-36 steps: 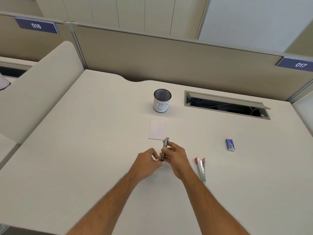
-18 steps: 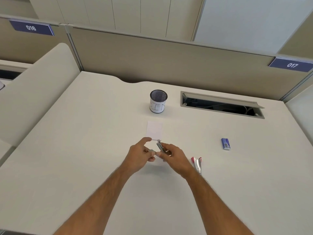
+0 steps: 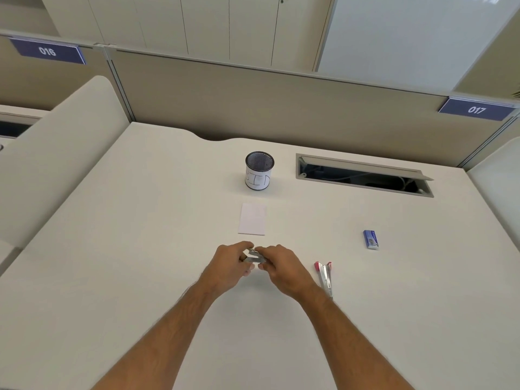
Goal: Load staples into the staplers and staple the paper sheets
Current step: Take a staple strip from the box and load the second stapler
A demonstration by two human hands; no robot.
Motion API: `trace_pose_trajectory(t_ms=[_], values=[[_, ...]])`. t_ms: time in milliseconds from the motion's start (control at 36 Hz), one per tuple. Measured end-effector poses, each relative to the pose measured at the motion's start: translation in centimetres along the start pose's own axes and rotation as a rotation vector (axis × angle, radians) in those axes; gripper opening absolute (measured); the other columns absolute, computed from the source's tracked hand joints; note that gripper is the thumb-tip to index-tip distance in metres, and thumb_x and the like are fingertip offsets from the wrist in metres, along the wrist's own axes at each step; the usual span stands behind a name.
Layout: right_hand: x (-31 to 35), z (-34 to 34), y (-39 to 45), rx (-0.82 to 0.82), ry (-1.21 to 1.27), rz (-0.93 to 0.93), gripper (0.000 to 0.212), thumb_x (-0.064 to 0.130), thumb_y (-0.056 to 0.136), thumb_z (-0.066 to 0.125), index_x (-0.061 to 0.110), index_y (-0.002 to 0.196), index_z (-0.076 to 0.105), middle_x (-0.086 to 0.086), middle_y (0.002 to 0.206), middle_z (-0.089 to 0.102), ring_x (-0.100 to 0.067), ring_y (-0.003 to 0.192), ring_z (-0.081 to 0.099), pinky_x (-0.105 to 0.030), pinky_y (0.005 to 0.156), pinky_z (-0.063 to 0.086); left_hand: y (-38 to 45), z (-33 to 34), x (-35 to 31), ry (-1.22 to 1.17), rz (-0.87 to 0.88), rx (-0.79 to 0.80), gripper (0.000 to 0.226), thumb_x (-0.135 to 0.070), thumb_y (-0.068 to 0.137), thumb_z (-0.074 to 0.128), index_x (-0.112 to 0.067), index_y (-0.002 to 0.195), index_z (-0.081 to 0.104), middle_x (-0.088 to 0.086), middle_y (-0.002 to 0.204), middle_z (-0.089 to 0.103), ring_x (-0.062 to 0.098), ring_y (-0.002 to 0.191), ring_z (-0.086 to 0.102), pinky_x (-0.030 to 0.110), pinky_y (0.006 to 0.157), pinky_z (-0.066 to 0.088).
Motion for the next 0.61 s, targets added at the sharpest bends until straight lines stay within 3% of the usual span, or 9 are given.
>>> trace_pose_trajectory(t_ms=[444,611], values=[[0.42,0.26,-0.17,0.005,-0.031,0.035,0.039,0.012,0.103,0.055,0.016,0.142,0.059,-0.004,0.126,0.069,-0.023,0.115,0.054,-0.03,0.095,0.041,0.08,0.09,0.22,0.002,-0.049,-0.002,0.045,-0.003,0.092,0.07,-0.015,0.135,0.063,0.004,0.092,0.075,0.017,0.08,0.078,0.043,0.093,0.06],[0.58,0.37,-0.46,-0.001,-0.039,-0.002,0.022,0.01,0.101,0.054,0.016,0.118,0.068,-0.005,0.1,0.07,-0.022,0.094,0.052,-0.033,0.079,0.041,-0.04,0.11,0.37,0.032,-0.037,0.002,0.03,-0.005,0.094,0.068,-0.012,0.123,0.069,0.001,0.086,0.075,0.014,0.076,0.078,0.034,0.086,0.061]])
Point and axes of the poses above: each hand's wrist, its own y-axis towards the middle knuckle, its own z-axis out of the palm, x = y × z, the point moved 3 cm from there along y, towards the middle knuckle
